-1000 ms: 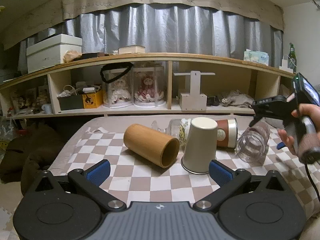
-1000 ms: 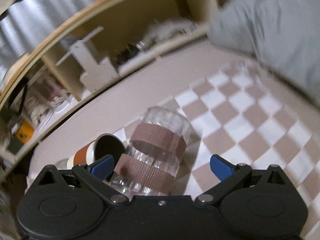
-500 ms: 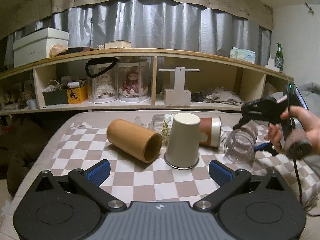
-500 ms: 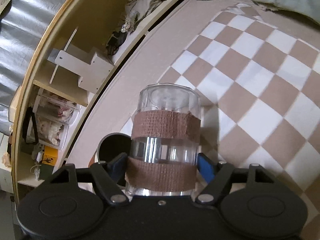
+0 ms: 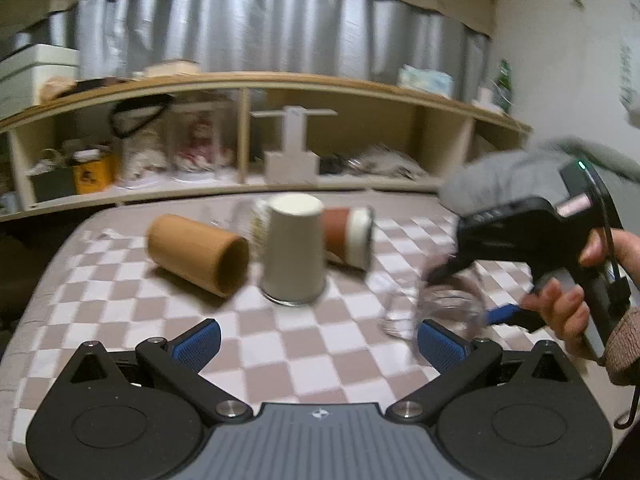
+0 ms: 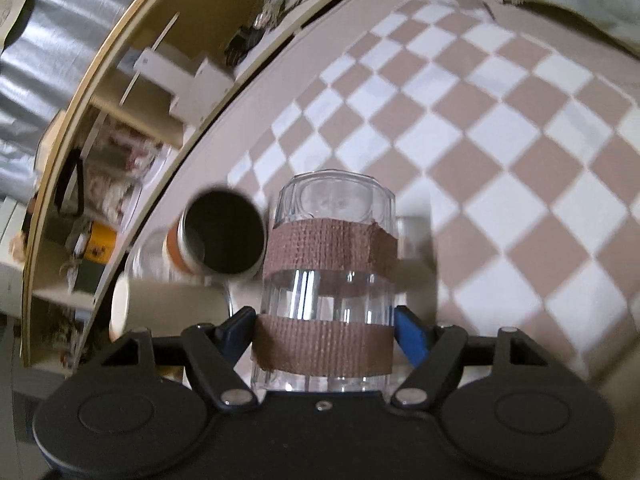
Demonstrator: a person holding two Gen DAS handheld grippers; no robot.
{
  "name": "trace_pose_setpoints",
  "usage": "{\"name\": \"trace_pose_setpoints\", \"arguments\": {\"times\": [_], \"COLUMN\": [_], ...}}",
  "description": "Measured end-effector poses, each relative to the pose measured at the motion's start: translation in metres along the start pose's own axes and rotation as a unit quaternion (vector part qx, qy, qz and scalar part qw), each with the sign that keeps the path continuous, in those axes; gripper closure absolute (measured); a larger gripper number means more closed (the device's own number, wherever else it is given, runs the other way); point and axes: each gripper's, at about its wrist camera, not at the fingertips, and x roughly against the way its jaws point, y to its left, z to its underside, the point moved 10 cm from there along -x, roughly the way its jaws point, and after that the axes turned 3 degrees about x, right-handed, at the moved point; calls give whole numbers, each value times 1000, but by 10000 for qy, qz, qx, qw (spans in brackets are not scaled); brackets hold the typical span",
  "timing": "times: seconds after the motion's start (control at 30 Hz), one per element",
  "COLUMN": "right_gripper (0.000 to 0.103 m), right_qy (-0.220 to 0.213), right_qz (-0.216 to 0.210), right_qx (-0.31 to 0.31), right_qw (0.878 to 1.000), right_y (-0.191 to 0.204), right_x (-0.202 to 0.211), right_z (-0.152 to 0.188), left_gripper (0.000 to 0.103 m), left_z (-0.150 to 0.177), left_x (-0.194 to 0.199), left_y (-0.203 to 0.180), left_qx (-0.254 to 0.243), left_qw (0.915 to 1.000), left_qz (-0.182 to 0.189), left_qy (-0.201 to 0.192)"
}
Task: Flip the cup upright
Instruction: 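Lift the glass mug with the right tool and rotate it upright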
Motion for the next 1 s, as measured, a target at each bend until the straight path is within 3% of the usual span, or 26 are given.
{"name": "trace_pose_setpoints", "arguments": {"times": [0.27, 0.43, 0.6, 0.9, 1.0], "right_gripper": [27, 26, 26, 24, 21], "right_qy": [275, 324, 458, 774, 417], "right_qz": [-194, -326, -555, -898, -902], "right_qx": [373, 478, 430, 674, 885], "right_qw": [9987, 9978, 9965, 9907, 9911], "right_y": [13, 14, 8, 9, 13], "right_x": [2, 0, 1, 2, 13], "right_z": [41, 43, 43, 38, 27], "left_gripper": [2, 10, 14, 21, 21], "left_z": [13, 9, 5, 14, 17], "left_x": [-23, -45, -63, -82, -81], "left_y": [-31, -50, -66, -78, -77], "left_qx": [-57, 28, 50, -127, -109], "left_qw": [9974, 9907, 9852, 9860, 9866], "left_qz": [566, 988, 1231, 1084, 1057], "left_qy": [445, 940, 1188, 1259, 1237]}}
